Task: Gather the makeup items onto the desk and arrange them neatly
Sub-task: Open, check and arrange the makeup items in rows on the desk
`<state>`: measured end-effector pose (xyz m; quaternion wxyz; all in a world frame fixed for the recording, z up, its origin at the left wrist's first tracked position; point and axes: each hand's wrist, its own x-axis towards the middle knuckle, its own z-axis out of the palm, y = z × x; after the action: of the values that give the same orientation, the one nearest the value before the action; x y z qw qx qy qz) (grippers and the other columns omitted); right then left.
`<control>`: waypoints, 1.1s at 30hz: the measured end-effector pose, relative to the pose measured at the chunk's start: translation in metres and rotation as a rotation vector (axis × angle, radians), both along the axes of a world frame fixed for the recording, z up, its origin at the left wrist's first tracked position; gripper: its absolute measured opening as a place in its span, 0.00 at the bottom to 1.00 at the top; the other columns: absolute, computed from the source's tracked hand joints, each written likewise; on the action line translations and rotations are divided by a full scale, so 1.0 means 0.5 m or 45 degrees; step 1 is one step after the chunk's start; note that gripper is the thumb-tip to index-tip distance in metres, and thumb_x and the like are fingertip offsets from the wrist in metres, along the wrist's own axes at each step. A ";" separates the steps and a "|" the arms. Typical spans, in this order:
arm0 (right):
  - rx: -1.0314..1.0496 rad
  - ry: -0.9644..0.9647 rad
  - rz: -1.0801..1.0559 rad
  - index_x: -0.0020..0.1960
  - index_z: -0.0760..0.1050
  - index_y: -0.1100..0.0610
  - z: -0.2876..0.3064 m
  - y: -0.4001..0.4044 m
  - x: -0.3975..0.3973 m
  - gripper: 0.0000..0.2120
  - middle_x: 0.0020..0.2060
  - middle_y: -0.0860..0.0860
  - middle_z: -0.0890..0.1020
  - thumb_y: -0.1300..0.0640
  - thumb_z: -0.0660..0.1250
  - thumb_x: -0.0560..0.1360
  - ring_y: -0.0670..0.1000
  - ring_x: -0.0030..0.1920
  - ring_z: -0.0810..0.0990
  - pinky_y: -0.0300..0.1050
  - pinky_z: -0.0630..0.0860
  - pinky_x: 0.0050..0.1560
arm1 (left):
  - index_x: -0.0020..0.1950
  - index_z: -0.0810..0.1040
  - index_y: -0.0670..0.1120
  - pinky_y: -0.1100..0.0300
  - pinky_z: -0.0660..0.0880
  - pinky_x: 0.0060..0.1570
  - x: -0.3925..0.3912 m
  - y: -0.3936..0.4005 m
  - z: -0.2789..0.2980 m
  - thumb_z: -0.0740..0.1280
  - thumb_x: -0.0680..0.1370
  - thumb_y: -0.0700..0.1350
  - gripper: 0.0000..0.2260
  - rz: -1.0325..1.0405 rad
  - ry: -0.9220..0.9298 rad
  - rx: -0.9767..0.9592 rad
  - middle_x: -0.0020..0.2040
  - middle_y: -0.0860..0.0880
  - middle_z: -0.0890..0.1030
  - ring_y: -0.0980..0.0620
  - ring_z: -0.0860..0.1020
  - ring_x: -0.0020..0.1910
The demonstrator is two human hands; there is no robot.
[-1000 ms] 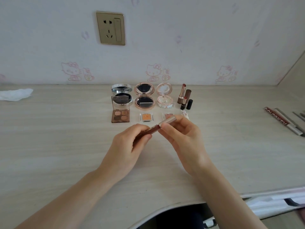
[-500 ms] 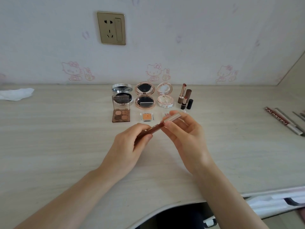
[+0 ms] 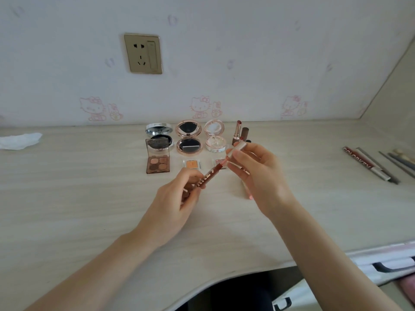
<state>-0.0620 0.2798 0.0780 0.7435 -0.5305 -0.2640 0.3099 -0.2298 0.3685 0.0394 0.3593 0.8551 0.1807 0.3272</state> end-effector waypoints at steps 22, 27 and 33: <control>-0.423 -0.239 -0.046 0.52 0.78 0.64 0.045 -0.087 0.261 0.09 0.40 0.57 0.82 0.69 0.70 0.72 0.50 0.40 0.82 0.41 0.79 0.45 | 0.67 0.72 0.54 0.52 0.61 0.64 0.248 -0.134 -0.001 0.61 0.73 0.64 0.26 -0.296 0.366 0.667 0.57 0.54 0.77 0.51 0.63 0.62; -0.615 -0.335 0.018 0.49 0.81 0.61 0.042 -0.080 0.284 0.07 0.44 0.57 0.85 0.65 0.72 0.71 0.50 0.44 0.84 0.44 0.80 0.51 | 0.69 0.69 0.53 0.51 0.53 0.65 0.258 -0.138 -0.012 0.58 0.71 0.66 0.30 -0.287 0.382 0.782 0.60 0.54 0.76 0.51 0.60 0.64; -0.746 -0.418 0.054 0.52 0.80 0.60 0.037 -0.045 0.288 0.08 0.43 0.52 0.86 0.61 0.71 0.73 0.49 0.47 0.85 0.45 0.79 0.54 | 0.62 0.76 0.52 0.51 0.55 0.61 0.255 -0.124 -0.027 0.59 0.73 0.64 0.24 -0.210 0.304 0.938 0.52 0.53 0.79 0.49 0.67 0.60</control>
<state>0.0822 0.2575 0.0967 0.5002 -0.7589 -0.2911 0.2985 -0.1021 0.3067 0.0257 0.0301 0.9704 0.0225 0.2386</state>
